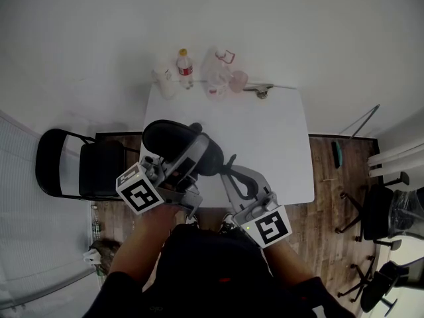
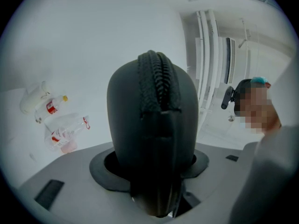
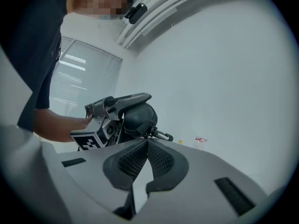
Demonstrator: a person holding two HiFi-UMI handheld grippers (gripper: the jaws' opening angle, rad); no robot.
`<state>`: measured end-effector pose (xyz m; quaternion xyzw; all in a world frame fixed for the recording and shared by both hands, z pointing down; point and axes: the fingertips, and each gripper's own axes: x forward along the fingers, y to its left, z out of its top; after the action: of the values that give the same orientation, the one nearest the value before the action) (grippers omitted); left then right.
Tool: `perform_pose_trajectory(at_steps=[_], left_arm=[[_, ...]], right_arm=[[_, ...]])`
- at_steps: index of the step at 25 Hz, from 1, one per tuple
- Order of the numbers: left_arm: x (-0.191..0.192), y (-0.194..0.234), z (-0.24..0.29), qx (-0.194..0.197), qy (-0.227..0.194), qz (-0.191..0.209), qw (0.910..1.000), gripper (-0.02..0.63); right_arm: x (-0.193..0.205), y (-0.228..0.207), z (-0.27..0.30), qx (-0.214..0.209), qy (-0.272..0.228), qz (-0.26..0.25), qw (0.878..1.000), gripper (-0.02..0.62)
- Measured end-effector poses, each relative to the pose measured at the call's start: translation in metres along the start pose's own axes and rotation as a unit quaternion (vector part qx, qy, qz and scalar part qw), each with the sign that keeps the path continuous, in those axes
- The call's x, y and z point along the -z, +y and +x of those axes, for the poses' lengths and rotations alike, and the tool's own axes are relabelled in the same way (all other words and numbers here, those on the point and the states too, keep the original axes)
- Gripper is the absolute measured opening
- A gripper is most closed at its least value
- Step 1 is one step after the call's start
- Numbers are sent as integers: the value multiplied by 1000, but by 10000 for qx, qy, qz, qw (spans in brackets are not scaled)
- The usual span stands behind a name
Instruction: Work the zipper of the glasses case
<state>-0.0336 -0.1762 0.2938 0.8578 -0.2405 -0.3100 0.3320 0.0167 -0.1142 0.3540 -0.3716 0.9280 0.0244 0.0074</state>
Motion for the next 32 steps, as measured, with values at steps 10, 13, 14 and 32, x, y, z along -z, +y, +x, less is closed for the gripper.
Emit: perform_pose_trajectory(at_steps=[10, 13, 14, 32], left_arm=[[15, -6, -6, 317, 494, 217, 9980, 262], [18, -5, -7, 418, 653, 211, 9968, 262], [20, -5, -7, 449, 733, 206, 9961, 262], [71, -8, -17, 516, 2396, 758, 9665, 264]], right_arm=[[0, -4, -1, -97, 101, -592, 9982, 17], [1, -4, -1, -147, 180, -866, 9960, 17], [3, -3, -2, -173, 254, -1002, 9945, 17], [15, 1, -4, -508, 572, -1643, 9834, 18]])
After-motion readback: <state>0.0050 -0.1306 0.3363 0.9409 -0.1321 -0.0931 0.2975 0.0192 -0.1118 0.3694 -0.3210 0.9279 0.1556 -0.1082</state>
